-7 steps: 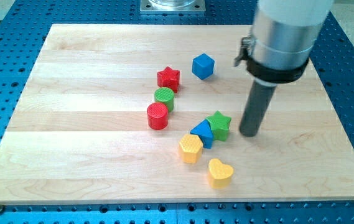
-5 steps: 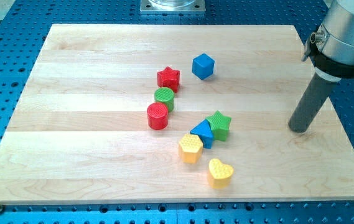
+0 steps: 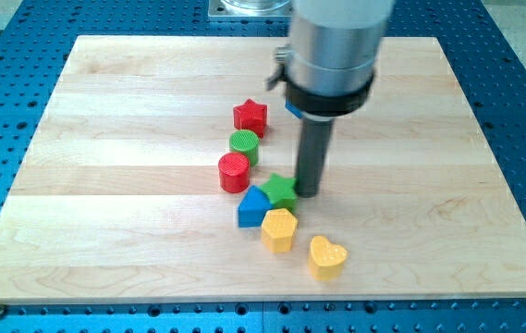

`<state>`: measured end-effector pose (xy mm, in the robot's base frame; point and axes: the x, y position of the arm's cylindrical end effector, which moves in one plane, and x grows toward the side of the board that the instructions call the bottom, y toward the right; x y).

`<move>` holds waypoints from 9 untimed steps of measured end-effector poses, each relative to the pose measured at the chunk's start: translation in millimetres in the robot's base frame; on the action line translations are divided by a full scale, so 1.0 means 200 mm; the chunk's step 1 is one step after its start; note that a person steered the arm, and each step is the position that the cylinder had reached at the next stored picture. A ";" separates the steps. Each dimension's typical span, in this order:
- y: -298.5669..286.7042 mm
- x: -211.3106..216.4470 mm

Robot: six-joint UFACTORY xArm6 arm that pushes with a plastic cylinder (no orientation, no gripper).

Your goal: Make a vertical line with the green blocks and the red circle

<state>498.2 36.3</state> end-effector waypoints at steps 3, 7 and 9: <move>-0.19 0.07; -0.12 -0.11; -0.18 -0.20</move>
